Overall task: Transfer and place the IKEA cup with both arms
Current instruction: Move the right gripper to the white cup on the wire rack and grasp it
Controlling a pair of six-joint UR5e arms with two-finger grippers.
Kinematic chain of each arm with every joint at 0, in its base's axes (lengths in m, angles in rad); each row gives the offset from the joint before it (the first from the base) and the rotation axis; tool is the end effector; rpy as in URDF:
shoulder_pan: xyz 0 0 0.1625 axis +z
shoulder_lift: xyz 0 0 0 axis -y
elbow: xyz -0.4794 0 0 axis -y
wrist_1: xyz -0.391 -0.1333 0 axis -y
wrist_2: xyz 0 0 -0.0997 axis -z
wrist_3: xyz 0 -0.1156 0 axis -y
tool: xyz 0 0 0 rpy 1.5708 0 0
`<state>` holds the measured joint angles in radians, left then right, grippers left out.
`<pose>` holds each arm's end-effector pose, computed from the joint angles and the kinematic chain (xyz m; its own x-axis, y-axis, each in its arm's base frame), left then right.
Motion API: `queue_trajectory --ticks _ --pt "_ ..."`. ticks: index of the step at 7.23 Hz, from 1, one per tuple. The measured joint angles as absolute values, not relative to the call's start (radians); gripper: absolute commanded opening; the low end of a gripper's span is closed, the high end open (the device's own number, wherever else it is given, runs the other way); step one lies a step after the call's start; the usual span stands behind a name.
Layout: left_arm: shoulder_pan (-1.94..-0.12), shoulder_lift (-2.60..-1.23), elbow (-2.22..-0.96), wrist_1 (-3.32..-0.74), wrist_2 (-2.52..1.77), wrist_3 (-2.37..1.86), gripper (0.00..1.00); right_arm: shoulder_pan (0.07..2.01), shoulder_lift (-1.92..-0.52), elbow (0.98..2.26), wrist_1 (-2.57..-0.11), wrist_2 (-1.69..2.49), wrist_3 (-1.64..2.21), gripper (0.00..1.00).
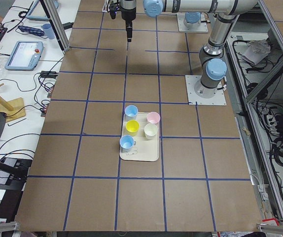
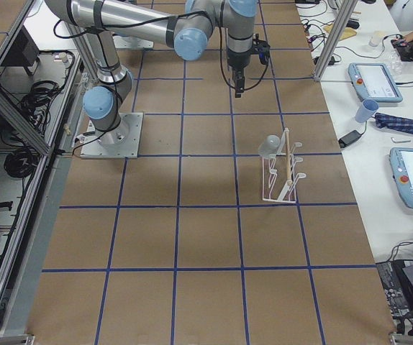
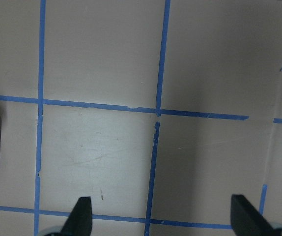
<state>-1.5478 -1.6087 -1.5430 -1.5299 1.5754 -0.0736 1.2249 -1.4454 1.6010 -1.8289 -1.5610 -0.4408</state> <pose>-0.1210 -0.5153 0.5251 -0.9953 -0.0966 -0.0023 -0.0964 0.9949 -0.0310 -0.0625 -0.5698 0.4728 -0.9950 -0.0935 0.0348 -0.0965 0.9906 -0.0967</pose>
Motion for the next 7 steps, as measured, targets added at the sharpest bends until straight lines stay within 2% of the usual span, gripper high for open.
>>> queue_trajectory --ticks 4,7 --pt "-1.548 -1.611 -1.541 -1.526 1.577 -0.074 1.0 1.17 -1.304 1.59 -2.012 -1.557 -0.491 1.0" --pt "-1.548 -1.612 -1.54 -1.525 1.576 -0.074 1.0 1.165 -1.219 1.531 -2.032 -1.56 -0.475 1.0"
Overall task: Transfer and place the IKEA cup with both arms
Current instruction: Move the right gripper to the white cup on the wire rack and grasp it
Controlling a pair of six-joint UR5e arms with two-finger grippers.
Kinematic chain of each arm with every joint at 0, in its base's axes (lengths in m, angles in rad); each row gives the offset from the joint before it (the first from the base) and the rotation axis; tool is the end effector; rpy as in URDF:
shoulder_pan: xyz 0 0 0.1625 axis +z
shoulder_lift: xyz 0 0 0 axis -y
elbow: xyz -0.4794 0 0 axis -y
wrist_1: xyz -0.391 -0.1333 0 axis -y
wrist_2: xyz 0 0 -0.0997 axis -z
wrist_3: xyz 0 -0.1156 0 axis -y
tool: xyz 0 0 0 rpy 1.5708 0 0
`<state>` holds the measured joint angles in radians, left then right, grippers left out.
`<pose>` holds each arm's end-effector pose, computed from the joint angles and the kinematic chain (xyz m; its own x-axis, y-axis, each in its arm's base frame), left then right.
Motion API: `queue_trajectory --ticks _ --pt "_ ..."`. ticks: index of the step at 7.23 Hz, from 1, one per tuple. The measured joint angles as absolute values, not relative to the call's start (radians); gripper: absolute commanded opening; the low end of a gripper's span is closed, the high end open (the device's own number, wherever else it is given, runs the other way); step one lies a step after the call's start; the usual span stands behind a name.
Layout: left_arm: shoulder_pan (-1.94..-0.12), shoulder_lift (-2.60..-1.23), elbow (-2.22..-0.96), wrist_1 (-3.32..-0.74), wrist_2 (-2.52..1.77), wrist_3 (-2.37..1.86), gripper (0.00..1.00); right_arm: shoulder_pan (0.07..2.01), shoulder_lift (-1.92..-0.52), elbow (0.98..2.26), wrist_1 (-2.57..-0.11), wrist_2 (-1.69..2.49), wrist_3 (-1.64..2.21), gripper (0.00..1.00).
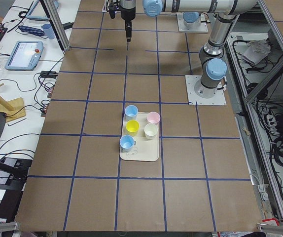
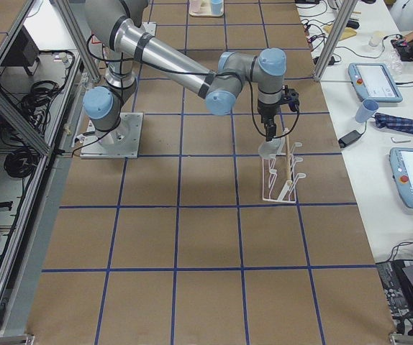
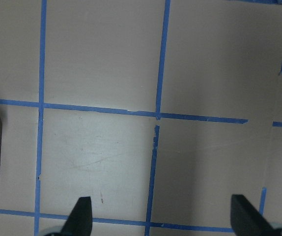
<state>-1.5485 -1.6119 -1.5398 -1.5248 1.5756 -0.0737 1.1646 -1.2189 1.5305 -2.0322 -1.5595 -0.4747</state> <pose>-0.1212 -0.5173 0.5256 -0.9954 -0.0960 -0.0021 -0.0958 0.9947 -0.0361 -0.1345 -0.6533 0.3932 -0.9962 -0.0651 0.0583 -0.0727 0.9878 -0.1379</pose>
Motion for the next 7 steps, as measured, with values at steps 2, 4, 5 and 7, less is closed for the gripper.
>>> queue_trajectory --ticks 2,4,5,7 --pt "-1.548 -1.61 -1.542 -1.525 1.575 -0.074 1.0 1.164 -1.187 1.517 -2.038 -1.557 -0.436 1.0" --pt "-1.549 -1.609 -1.542 -1.525 1.575 -0.074 1.0 1.164 -1.156 1.511 -2.056 -1.565 -0.422 1.0" --pt "-1.549 -1.61 -1.541 -1.525 1.575 -0.074 1.0 1.164 -1.146 1.51 -2.06 -1.565 -0.419 1.0" --pt "-1.55 -1.61 -1.541 -1.525 1.574 -0.074 1.0 1.164 -1.127 1.501 -2.067 -1.562 -0.417 1.0"
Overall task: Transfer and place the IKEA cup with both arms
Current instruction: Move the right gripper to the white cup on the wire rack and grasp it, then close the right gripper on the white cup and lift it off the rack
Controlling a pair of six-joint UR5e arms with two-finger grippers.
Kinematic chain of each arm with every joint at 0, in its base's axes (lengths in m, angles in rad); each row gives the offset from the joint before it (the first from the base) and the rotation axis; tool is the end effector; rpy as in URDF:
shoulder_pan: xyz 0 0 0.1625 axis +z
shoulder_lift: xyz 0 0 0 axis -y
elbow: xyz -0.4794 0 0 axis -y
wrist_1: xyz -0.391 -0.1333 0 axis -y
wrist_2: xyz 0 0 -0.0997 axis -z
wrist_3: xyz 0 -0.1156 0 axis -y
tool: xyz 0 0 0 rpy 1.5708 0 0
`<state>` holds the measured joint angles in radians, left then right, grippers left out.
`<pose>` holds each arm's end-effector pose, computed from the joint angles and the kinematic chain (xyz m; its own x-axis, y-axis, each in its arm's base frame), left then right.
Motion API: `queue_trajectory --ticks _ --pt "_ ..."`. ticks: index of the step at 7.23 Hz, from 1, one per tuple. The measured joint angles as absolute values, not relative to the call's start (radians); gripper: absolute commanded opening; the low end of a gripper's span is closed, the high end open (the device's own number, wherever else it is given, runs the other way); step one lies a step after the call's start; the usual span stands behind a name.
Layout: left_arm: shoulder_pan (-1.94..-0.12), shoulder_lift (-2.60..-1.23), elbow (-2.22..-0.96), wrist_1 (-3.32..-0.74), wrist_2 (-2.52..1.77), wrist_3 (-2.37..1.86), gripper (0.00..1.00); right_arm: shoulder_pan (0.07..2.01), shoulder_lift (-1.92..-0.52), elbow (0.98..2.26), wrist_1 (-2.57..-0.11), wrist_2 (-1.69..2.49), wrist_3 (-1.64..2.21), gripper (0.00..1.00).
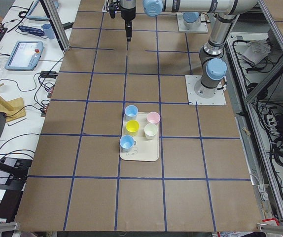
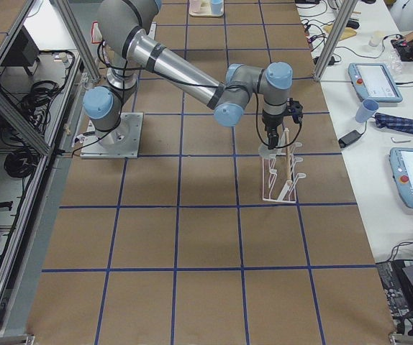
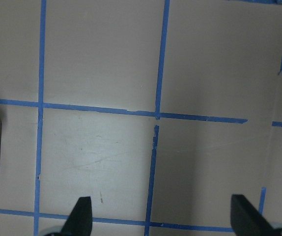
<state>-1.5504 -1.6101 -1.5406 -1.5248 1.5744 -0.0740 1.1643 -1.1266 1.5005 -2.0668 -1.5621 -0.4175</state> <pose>-0.1224 -0.5163 0.5261 -0.9955 -0.0943 -0.0009 -0.0942 0.9949 -0.0370 -0.1467 -0.6805 0.3500 -0.9991 -0.0091 0.0415 -0.0139 0.9933 -0.1148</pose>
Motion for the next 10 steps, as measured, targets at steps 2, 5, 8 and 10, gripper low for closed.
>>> queue_trajectory --ticks 2,5,8,10 --pt "-1.551 -1.609 -1.541 -1.525 1.574 -0.074 1.0 1.164 -1.114 1.493 -2.069 -1.559 -0.417 0.94" --pt "-1.551 -1.609 -1.542 -1.525 1.574 -0.074 1.0 1.164 -1.11 1.493 -2.068 -1.554 -0.418 0.91" --pt "-1.55 -1.609 -1.54 -1.525 1.574 -0.074 1.0 1.164 -1.097 1.489 -2.066 -1.558 -0.419 0.83" --pt "-1.548 -1.61 -1.538 -1.525 1.574 -0.074 1.0 1.164 -1.097 1.488 -2.065 -1.562 -0.42 0.81"
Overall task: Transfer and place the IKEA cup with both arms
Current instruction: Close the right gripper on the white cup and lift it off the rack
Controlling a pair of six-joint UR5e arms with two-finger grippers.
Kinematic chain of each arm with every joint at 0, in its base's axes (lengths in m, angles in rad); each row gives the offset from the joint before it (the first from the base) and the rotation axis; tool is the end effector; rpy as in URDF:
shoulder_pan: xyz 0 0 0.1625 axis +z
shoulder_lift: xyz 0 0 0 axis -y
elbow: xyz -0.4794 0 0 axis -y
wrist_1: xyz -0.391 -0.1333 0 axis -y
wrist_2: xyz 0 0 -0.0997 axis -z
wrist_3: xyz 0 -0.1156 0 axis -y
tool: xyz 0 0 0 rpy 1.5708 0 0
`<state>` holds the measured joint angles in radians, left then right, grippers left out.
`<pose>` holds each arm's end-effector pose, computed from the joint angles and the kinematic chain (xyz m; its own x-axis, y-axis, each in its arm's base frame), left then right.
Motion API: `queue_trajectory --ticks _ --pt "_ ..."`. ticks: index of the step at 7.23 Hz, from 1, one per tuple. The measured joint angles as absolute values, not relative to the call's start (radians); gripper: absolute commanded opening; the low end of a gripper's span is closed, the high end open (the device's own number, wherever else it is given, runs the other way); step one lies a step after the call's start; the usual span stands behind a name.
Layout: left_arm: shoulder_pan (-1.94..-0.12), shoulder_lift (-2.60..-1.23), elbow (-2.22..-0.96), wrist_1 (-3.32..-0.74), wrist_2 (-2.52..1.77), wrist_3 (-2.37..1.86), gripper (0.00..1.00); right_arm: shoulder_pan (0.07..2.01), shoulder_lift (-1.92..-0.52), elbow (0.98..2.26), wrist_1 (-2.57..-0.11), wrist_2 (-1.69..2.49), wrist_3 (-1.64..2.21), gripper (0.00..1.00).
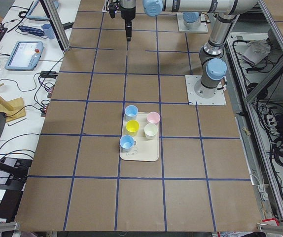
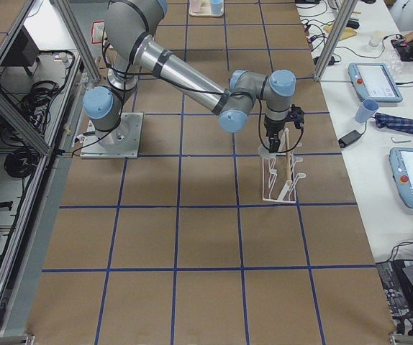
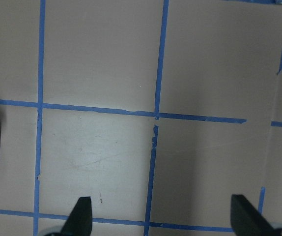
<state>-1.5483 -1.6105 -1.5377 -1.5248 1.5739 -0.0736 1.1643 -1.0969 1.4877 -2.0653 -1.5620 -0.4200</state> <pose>-0.1213 -0.5171 0.5274 -0.9954 -0.0960 -0.0002 -0.0959 0.9946 -0.0395 -0.1500 -0.6882 0.3355 -0.9993 -0.0123 0.0342 -0.0156 0.9951 -0.0981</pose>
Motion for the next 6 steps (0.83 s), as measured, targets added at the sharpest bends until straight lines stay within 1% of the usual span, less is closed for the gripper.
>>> queue_trajectory --ticks 1,6 --pt "-1.548 -1.611 -1.537 -1.525 1.574 -0.074 1.0 1.164 -1.098 1.487 -2.066 -1.561 -0.42 0.79" --pt "-1.547 -1.611 -1.537 -1.525 1.575 -0.074 1.0 1.164 -1.096 1.485 -2.08 -1.554 -0.425 0.8"
